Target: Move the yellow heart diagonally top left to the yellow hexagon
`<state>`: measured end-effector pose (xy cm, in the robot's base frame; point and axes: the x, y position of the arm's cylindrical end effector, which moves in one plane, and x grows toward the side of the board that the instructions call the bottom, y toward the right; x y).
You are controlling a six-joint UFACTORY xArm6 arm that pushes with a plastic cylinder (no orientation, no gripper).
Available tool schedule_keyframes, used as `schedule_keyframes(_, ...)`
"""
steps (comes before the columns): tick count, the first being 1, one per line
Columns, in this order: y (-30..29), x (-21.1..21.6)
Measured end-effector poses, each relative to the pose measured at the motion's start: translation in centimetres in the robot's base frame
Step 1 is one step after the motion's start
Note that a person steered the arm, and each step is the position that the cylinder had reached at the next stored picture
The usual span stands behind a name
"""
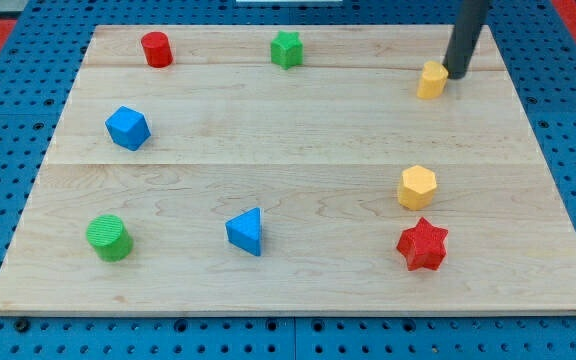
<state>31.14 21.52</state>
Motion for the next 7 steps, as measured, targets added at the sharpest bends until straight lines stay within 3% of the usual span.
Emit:
schedule_keyframes(1, -2.0, 0.8)
schedule_keyframes(2, -2.7, -5.5)
schedule_keyframes(4, -8.2, -1.4)
schedule_keyframes(5, -7.1, -1.1)
schedule_keyframes(6, -7.1, -4.5)
schedule_keyframes(7, -2.8, -2.4)
